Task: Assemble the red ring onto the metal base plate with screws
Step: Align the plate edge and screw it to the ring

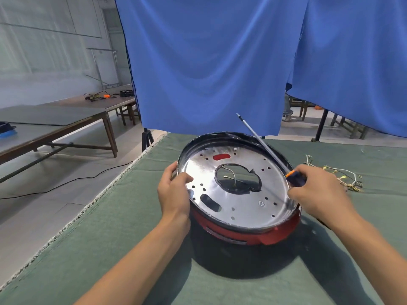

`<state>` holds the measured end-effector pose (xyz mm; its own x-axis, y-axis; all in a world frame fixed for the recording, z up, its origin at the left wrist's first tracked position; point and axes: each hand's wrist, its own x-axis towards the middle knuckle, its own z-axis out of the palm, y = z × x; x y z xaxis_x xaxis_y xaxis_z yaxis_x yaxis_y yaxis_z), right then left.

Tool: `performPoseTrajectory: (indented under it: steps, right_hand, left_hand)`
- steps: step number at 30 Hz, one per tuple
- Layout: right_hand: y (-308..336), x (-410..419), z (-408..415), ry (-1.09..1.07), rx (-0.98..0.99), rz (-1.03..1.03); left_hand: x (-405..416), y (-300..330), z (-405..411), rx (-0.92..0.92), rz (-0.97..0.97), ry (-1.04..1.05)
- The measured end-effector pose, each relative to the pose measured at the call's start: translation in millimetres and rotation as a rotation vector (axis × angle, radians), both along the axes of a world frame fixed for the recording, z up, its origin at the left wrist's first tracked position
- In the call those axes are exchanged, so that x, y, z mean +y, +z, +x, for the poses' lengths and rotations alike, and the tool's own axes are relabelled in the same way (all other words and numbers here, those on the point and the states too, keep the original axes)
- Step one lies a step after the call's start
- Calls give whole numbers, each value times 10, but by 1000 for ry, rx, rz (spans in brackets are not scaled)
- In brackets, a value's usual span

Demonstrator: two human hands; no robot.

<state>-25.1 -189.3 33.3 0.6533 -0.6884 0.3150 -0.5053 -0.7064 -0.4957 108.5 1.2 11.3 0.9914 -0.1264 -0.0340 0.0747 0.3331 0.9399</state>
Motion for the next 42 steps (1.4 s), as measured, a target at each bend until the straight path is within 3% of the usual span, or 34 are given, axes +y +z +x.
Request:
performPoseTrajectory:
  steps: [9,15,22,24,25,27,29,32,34,42]
  right_hand:
    - [3,26,4,121,122,44]
    - [44,-69,-36,84,137,29]
    - [64,-67,-52,113,109,-39]
    - [83,-43,-66,132,61,-51]
    - [93,-24,-69,147,33,-61]
    - [120,24,-74,191,-10,-77]
    - [153,83,-82,240,-22,-65]
    - [190,168,-103,349,-4,-14]
    - [195,207,-113,387,1,-2]
    - [172,260,-126,437,68,31]
  left_hand:
    - [73,66,64,104,45,-234]
    - [44,117,70,-41,-36,-356]
    - [69,28,191,64,364,-179]
    - [99,25,229,-58,629,-91]
    - [112,23,226,-193,756,0]
    - [122,80,168,-534,819,147]
    - [87,199,107,-628,647,105]
    - [13,434,41,-280,219,-185]
    - [10,507,5,-164,52,-273]
    - [96,506,-101,-129,-72,-235]
